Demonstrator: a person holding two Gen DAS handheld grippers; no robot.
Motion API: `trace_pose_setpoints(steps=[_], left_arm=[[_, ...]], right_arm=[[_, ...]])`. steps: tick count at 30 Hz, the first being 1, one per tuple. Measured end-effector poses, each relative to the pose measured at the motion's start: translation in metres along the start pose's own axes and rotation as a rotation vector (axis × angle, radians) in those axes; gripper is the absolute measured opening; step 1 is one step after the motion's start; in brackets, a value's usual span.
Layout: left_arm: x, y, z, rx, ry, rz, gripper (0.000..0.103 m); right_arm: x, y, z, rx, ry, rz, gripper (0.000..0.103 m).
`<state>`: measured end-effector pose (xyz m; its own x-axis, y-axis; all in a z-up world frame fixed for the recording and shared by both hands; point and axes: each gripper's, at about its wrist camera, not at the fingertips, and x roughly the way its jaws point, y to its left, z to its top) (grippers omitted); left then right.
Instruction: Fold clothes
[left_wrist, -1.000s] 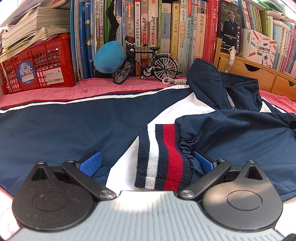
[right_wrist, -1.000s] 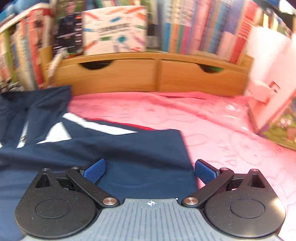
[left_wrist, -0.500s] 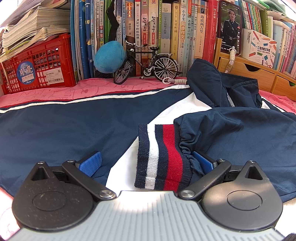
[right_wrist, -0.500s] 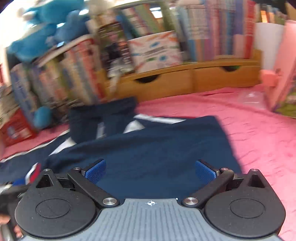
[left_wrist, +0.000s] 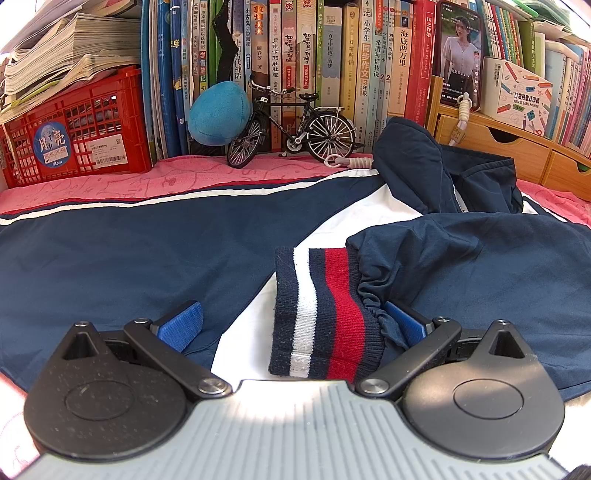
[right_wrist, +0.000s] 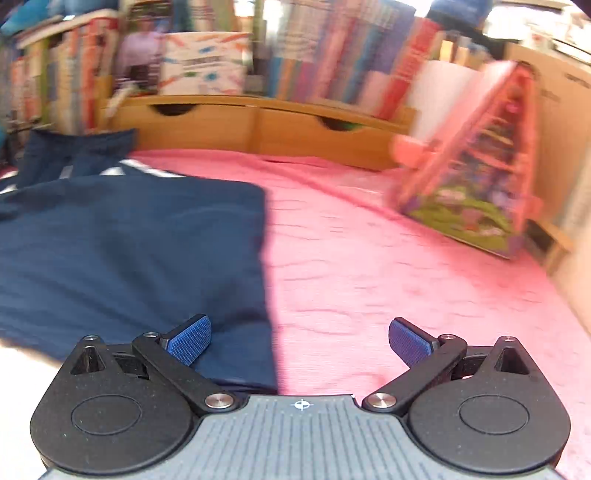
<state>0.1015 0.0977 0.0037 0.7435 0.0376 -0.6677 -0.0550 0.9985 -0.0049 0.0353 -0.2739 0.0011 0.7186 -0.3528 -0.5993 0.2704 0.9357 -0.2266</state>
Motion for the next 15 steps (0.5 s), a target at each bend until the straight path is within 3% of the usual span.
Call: trace_pose_setpoints(steps=[2,4,8,10,11,13,15], left_arm=[[0.000,0.000,0.000,0.000,0.000,0.000,0.103],[0.000,0.000,0.000,0.000,0.000,0.000,0.103],[0.000,0.000,0.000,0.000,0.000,0.000,0.103],[0.000,0.000,0.000,0.000,0.000,0.000,0.103],[0.000,0.000,0.000,0.000,0.000,0.000,0.103],[0.000,0.000,0.000,0.000,0.000,0.000,0.103],[0.000,0.000,0.000,0.000,0.000,0.000,0.103]], right_arm=[[-0.013,-0.011,-0.009,-0.035,-0.047,-0.057,0.101],[-0.031,-0.011,-0.019,-0.072,-0.092,0.051,0.101],[-0.061,0.018,-0.026,-0.176,-0.148,0.363,0.103],[-0.066,0.041,-0.026,-0.244,-0.142,0.425,0.103],[-0.065,0.051,-0.026,-0.273,-0.138,0.417,0.103],[-0.055,0.060,-0.027,-0.317,-0.118,0.321,0.102],[-0.043,0.049,-0.024,-0.284,-0.121,0.254,0.102]])
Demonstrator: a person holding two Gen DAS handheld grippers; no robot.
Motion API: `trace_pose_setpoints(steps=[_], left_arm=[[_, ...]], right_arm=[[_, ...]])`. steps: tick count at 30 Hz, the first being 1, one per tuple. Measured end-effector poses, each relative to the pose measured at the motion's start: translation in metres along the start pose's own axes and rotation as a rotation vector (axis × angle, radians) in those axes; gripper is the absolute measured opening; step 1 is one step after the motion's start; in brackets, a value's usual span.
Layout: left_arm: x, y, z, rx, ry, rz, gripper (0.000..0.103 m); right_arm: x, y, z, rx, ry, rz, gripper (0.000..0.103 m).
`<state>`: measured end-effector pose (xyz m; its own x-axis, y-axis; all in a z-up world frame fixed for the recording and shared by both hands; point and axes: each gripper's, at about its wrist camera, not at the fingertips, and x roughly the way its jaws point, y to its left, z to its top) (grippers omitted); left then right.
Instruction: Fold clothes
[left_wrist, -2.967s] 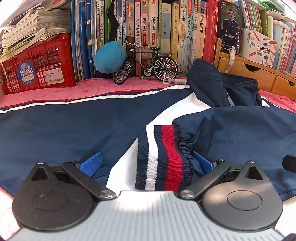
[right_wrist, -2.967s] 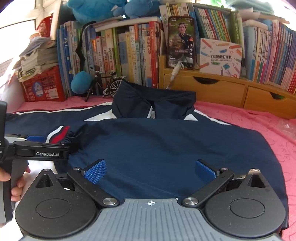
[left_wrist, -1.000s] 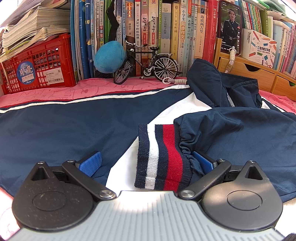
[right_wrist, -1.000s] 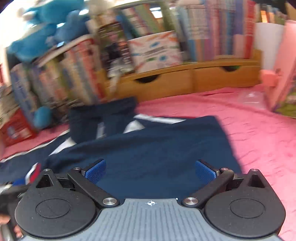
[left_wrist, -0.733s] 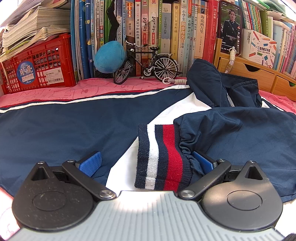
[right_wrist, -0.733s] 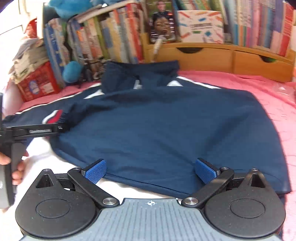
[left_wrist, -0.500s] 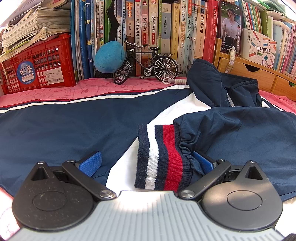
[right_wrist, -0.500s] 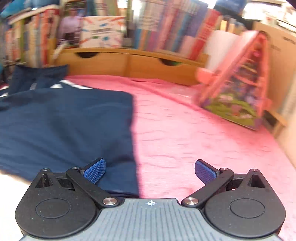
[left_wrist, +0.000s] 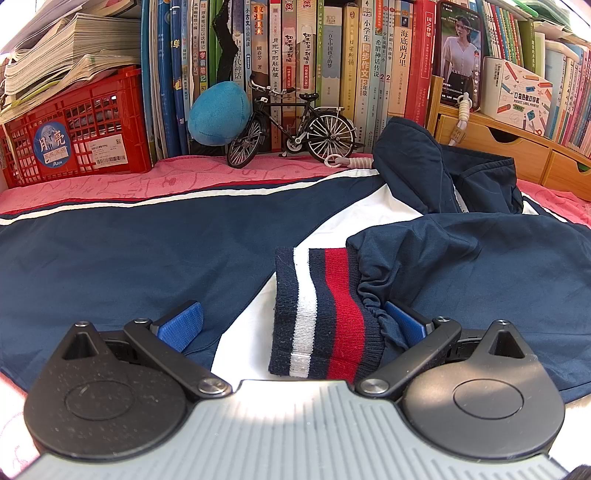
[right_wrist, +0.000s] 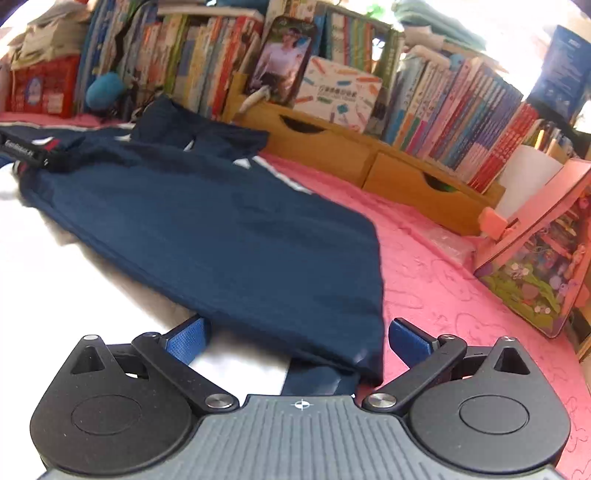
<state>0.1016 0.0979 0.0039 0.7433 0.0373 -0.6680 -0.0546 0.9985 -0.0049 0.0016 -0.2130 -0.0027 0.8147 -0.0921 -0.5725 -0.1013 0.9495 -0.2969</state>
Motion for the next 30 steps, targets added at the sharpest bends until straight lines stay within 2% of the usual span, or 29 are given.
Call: trace_pose_setpoints(steps=[2,4,7,9,11,12,15,19,21,26,30], left_arm=[[0.000,0.000,0.000,0.000,0.000,0.000,0.103],[0.000,0.000,0.000,0.001,0.000,-0.001,0.103],[0.000,0.000,0.000,0.004,0.000,-0.004,0.103],[0.000,0.000,0.000,0.003,0.000,-0.004,0.103],[0.000,0.000,0.000,0.003,0.001,-0.005,0.103],[0.000,0.000,0.000,0.002,0.001,-0.005,0.103],[0.000,0.000,0.000,0.002,0.001,-0.004,0.103],[0.000,0.000,0.000,0.000,0.002,-0.003,0.103],[0.000,0.000,0.000,0.001,0.002,-0.003,0.103],[0.000,0.000,0.000,0.001,0.003,-0.003,0.103],[0.000,0.000,0.000,0.001,0.003,-0.003,0.103]], right_arm=[[0.008,-0.020,-0.007,0.008,0.018,-0.127,0.102],[0.008,-0.038,-0.016,-0.012,0.000,-0.195,0.102],[0.010,-0.063,-0.023,0.071,0.026,-0.132,0.102],[0.009,-0.055,-0.022,0.033,0.018,-0.165,0.102],[0.013,-0.045,-0.023,-0.055,-0.001,-0.207,0.102],[0.015,-0.046,-0.023,-0.066,-0.004,-0.200,0.102],[0.019,-0.053,-0.022,-0.087,-0.010,-0.170,0.102],[0.013,-0.058,-0.015,-0.016,0.041,-0.121,0.102],[-0.003,-0.061,-0.014,-0.008,0.035,-0.061,0.102],[-0.048,-0.073,0.001,0.117,-0.017,0.189,0.103],[-0.048,-0.051,0.025,0.174,-0.070,0.277,0.103]])
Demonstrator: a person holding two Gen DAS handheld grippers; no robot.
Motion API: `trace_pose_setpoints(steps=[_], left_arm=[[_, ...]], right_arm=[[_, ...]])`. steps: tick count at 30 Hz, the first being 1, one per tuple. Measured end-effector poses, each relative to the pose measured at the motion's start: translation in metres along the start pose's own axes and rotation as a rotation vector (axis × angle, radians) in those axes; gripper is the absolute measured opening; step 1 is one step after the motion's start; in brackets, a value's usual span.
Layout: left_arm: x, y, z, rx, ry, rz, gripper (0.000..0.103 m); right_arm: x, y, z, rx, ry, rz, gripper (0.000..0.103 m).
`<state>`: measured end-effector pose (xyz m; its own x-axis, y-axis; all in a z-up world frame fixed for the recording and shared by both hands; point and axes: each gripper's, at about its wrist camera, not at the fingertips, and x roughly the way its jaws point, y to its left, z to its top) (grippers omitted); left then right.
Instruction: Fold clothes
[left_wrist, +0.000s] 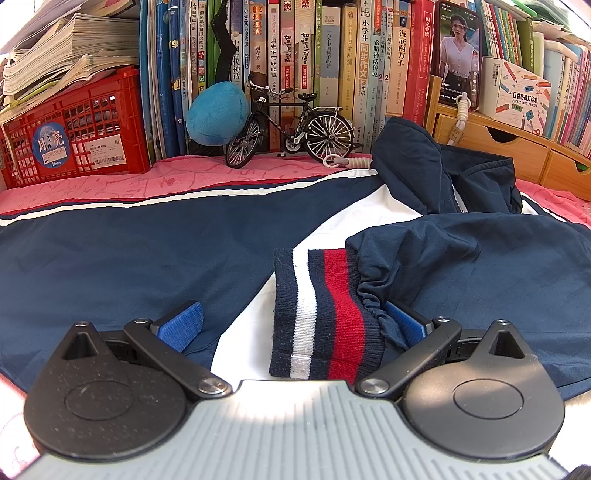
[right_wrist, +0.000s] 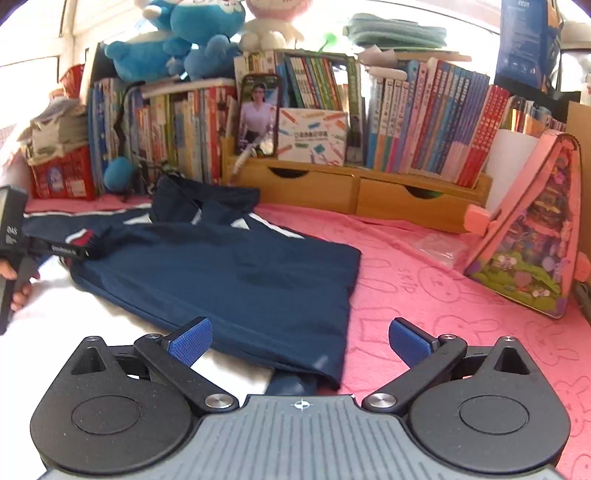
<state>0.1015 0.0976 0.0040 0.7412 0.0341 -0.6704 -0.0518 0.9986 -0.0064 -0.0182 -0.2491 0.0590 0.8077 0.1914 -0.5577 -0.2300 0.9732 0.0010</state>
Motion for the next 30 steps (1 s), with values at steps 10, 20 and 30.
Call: trace_pose_setpoints(steps=[10,20,30], left_arm=[[0.000,0.001,0.000,0.001,0.002,-0.001,0.103],[0.000,0.000,0.001,-0.005,0.004,0.006,0.103],[-0.074,0.060,0.028,-0.077,-0.083,-0.155,0.103]], right_arm=[[0.091,0.097,0.028,0.016,0.023,0.148,0.103],[0.139,0.127,0.014,-0.022,0.125,0.085,0.103],[0.127,0.139,0.016,-0.061,0.093,0.066,0.102]])
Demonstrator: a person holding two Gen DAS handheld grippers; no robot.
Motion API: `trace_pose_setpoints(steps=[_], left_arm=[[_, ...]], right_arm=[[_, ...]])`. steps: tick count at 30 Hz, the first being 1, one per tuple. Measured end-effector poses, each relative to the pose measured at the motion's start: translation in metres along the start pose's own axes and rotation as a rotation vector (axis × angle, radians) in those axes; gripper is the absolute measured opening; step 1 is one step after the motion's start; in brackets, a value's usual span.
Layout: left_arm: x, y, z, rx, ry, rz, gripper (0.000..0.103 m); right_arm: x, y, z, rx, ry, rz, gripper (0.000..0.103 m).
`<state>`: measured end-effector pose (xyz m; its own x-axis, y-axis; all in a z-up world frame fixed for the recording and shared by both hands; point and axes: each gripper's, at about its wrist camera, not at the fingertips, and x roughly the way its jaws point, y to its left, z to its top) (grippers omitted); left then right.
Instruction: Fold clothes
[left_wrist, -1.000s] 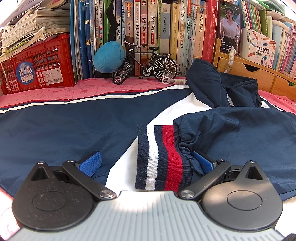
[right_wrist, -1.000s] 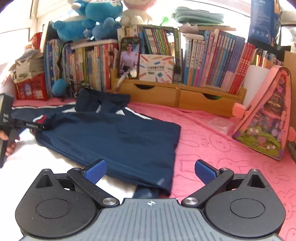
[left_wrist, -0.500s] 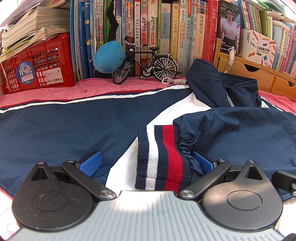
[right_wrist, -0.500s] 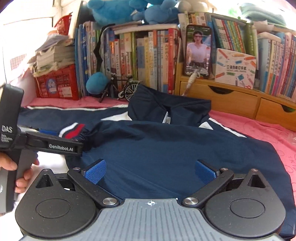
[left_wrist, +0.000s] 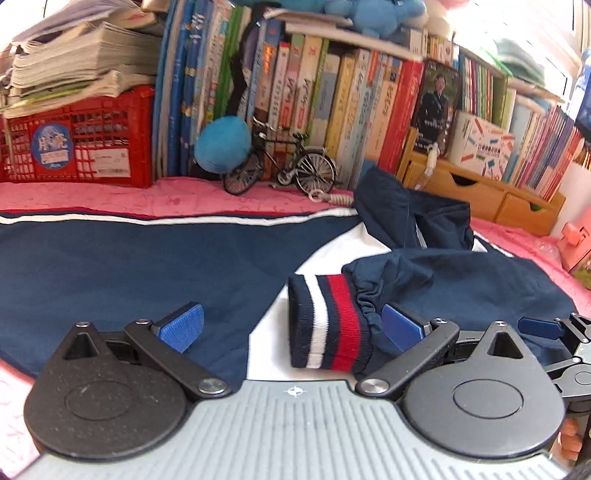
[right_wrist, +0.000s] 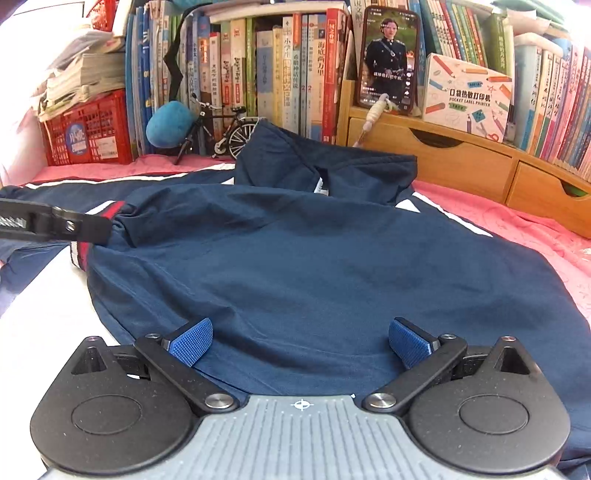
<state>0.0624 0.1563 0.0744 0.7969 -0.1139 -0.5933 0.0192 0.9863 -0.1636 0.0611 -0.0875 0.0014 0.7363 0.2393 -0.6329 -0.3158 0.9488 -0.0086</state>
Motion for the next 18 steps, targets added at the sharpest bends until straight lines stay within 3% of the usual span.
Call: trace_pose_setpoints(steps=[4,9,13,18], left_arm=[[-0.036,0.050,0.020,-0.081,-0.048,0.075,0.103],[-0.041,0.134,-0.010,-0.301,-0.007,0.255,0.103],[-0.043,0.200,-0.028,-0.471,0.003,0.373,0.103],[-0.031,0.252,-0.013,-0.514,-0.033,0.507,0.103]], right_arm=[[-0.017,0.030,0.019,-0.044,-0.062,0.113,0.103],[-0.008,0.084,0.031,-0.167,-0.062,0.236,0.103],[0.006,0.114,0.023,-0.238,-0.022,0.249,0.103],[0.008,0.133,0.018,-0.289,-0.031,0.209,0.103]])
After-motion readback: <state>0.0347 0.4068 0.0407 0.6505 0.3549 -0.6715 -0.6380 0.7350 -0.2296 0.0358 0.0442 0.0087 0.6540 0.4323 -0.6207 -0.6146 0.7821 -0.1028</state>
